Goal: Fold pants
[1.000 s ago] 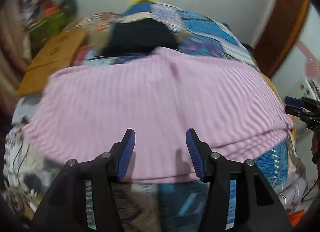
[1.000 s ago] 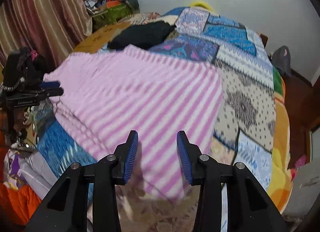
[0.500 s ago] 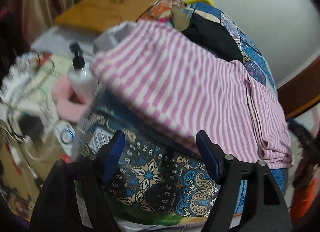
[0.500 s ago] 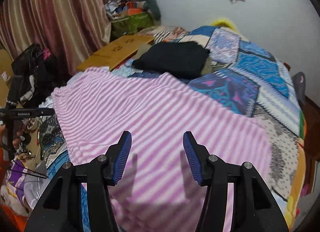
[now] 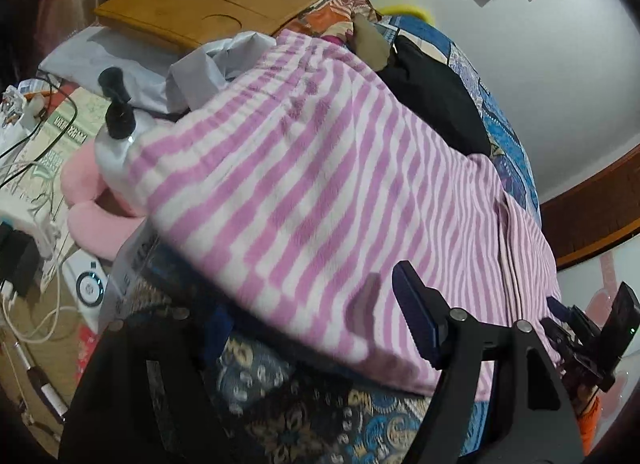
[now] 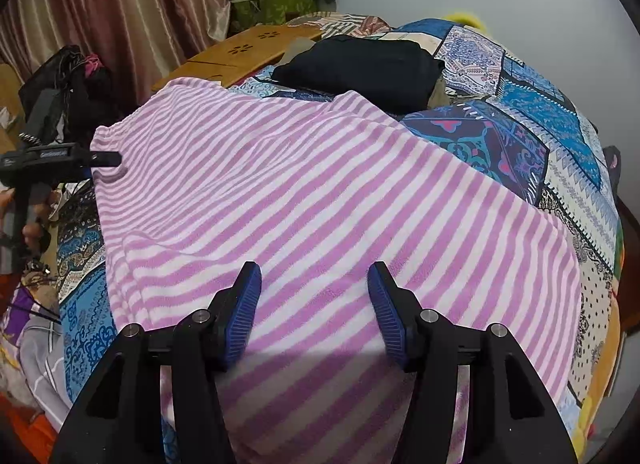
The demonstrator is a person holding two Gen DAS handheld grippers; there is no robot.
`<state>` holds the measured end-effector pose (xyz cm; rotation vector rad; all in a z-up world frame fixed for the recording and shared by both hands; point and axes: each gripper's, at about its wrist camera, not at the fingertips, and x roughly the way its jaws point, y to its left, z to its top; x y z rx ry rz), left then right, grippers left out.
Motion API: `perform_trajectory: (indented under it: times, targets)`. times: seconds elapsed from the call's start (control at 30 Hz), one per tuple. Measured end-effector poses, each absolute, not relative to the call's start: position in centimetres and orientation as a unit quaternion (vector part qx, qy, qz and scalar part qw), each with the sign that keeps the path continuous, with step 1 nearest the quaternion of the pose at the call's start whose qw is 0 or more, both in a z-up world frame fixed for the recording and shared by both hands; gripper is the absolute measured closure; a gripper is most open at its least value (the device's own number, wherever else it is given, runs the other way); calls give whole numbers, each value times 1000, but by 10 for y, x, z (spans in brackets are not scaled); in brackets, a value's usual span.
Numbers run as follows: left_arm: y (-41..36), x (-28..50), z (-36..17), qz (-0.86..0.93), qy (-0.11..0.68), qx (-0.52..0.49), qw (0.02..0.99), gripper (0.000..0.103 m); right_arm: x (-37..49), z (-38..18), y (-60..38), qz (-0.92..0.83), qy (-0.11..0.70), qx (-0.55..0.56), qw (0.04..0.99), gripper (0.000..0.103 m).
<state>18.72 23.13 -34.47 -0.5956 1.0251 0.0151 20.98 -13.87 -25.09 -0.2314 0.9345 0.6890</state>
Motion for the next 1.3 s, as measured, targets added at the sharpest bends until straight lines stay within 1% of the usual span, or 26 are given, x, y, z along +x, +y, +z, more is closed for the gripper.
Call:
perform_trajectory:
  times: [0.1, 0.17, 0.23, 0.27, 0.33, 0.43, 0.5, 0.73, 1.03, 1.17, 1.3]
  targets:
    - [233, 196, -347, 16, 478, -279, 832, 30, 212, -251, -139, 327, 441, -105, 829, 51]
    - [236, 200, -346, 41, 477, -278, 833, 42, 212, -251, -140, 328, 441, -103, 829, 51]
    - [236, 203, -343, 68, 477, -254, 839, 69, 214, -251, -140, 329, 441, -100, 829, 51]
    - [235, 203, -341, 69, 476, -247, 841, 73, 214, -251, -140, 329, 441, -99, 829, 51]
    - [234, 204, -337, 62, 475, -240, 844, 86, 214, -251, -141, 328, 442, -96, 829, 51]
    - [224, 202, -323, 66, 466, -202, 859, 91, 215, -248, -144, 327, 445, -82, 830, 51]
    - [216, 201, -307, 65, 452, -178, 872, 91, 215, -246, -148, 327, 449, -67, 829, 51]
    - [177, 199, -228, 26, 377, -110, 919, 92, 206, -234, -183, 297, 446, -29, 844, 49]
    - [96, 206, -149, -64, 300, -49, 951, 96, 192, -231, -271, 212, 449, 31, 867, 49]
    - [51, 208, -127, -113, 283, -25, 952, 96, 184, -238, -299, 186, 452, 43, 871, 49]
    - [23, 212, -131, -118, 294, -5, 949, 96, 182, -258, -306, 193, 470, 61, 859, 49]
